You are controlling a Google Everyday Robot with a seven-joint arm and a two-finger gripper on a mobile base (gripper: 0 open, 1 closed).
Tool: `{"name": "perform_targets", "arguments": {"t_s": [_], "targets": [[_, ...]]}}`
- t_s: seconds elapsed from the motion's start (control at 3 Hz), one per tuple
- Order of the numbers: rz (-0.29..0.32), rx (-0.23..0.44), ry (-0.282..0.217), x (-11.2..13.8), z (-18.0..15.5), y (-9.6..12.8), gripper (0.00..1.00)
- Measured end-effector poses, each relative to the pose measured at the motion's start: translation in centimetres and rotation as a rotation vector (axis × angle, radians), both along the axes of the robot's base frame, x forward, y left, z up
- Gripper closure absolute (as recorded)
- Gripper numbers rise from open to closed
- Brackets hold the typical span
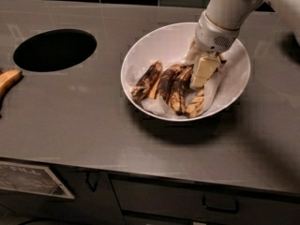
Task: Pick banana from white bowl
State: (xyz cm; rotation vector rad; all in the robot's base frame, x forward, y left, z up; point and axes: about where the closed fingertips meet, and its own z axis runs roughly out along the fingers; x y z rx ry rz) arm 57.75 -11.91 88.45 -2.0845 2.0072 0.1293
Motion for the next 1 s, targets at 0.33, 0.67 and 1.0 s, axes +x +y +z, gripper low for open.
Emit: {"name": "perform_targets", "arguments": {"t_s": [0.33,0.67,1.0], "targets": [[-0.002,-0.003,0.006,0.03,-0.33,-0.10,0.40],[-0.002,-0.005,0.009,0.07,-0.54,-0.14,0.59],[-0.002,-0.005,0.009,0.07,-0.54,-0.14,0.82]]}}
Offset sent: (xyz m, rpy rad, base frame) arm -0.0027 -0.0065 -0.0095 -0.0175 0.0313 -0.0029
